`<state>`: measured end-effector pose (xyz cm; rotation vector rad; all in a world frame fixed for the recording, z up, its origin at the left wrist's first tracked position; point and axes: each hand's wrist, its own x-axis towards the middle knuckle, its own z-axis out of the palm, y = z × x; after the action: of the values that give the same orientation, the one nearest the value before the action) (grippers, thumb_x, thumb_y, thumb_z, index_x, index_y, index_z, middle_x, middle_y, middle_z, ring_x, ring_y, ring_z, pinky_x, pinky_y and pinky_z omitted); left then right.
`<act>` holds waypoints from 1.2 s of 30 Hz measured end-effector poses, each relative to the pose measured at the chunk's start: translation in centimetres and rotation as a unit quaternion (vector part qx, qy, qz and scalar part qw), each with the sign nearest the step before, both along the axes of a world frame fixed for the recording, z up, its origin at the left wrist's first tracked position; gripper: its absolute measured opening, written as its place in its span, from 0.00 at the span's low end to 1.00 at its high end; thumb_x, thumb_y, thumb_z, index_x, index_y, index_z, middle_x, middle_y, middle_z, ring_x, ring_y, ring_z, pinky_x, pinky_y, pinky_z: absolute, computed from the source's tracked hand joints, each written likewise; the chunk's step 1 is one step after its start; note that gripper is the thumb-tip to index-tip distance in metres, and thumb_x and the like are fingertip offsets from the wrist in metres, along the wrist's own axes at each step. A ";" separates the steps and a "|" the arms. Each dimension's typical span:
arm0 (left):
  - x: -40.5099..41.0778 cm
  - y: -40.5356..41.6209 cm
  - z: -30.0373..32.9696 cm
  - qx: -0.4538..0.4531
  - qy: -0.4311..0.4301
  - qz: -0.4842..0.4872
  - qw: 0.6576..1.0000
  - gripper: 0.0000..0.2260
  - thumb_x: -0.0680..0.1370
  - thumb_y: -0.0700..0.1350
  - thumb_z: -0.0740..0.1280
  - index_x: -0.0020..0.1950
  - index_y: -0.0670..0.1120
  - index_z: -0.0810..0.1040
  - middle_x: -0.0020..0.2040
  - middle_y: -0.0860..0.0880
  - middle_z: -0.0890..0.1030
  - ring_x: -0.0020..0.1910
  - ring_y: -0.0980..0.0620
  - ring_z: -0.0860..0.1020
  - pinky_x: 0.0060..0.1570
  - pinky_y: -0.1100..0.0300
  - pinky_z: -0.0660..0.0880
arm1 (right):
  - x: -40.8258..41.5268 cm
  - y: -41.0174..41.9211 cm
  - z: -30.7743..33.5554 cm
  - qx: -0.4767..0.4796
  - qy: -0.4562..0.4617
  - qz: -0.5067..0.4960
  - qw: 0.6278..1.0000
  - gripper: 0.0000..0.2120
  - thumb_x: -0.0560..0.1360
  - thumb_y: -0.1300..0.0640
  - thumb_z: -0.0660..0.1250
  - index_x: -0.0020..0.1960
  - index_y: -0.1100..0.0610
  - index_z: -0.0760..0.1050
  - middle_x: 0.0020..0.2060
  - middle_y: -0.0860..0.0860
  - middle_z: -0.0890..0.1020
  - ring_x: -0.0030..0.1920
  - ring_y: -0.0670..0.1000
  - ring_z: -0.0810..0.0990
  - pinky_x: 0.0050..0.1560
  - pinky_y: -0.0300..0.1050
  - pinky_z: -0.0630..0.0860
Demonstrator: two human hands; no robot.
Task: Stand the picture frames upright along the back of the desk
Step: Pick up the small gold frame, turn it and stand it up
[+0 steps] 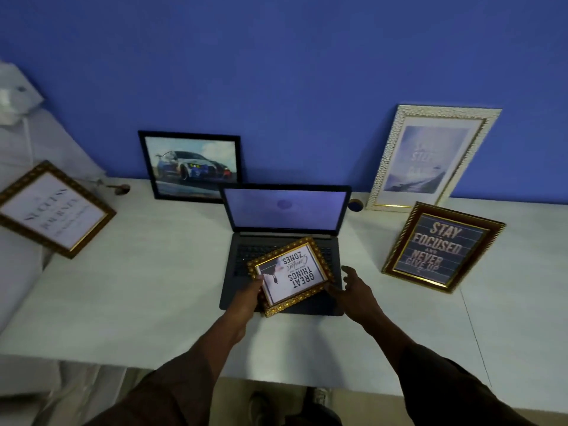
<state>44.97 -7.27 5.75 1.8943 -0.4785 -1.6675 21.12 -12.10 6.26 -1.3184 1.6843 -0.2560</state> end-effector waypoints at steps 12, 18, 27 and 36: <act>-2.4 -1.9 -0.7 0.008 -0.007 0.031 0.999 0.13 0.85 0.55 0.57 0.62 0.50 0.76 0.54 0.49 0.81 0.45 0.56 0.78 0.40 0.62 0.69 | -0.2 -5.9 -4.8 0.053 -0.034 0.039 0.997 0.26 0.79 0.53 0.69 0.74 0.57 0.67 0.68 0.57 0.78 0.67 0.60 0.77 0.66 0.55 0.74; -2.4 -2.0 -1.4 0.011 -0.072 -0.005 0.997 0.15 0.82 0.59 0.61 0.63 0.54 0.77 0.60 0.49 0.83 0.51 0.54 0.81 0.53 0.57 0.76 | -1.2 -8.2 -6.5 0.132 -0.185 0.002 0.974 0.14 0.74 0.63 0.75 0.58 0.59 0.78 0.58 0.59 0.84 0.57 0.58 0.84 0.54 0.53 0.84; 0.9 -2.6 5.0 -0.262 -0.358 -0.062 0.894 0.22 0.81 0.50 0.67 0.75 0.51 0.68 0.69 0.57 0.72 0.67 0.58 0.71 0.65 0.61 0.70 | 3.9 -9.8 -0.8 0.041 -0.181 0.238 0.953 0.09 0.79 0.53 0.70 0.54 0.58 0.80 0.49 0.52 0.88 0.53 0.53 0.86 0.59 0.56 0.82; 8.7 0.6 7.1 -0.242 -0.303 -0.248 0.888 0.07 0.80 0.56 0.67 0.52 0.54 0.79 0.47 0.51 0.85 0.48 0.51 0.84 0.45 0.53 0.80 | 15.0 -4.7 8.4 -0.133 -0.151 0.350 0.915 0.07 0.77 0.49 0.71 0.47 0.53 0.82 0.41 0.53 0.86 0.41 0.48 0.86 0.44 0.49 0.84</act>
<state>53.67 -6.71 12.82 1.9541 -1.5844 -1.0133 36.15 -16.81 14.68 -1.8866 0.8583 -0.2479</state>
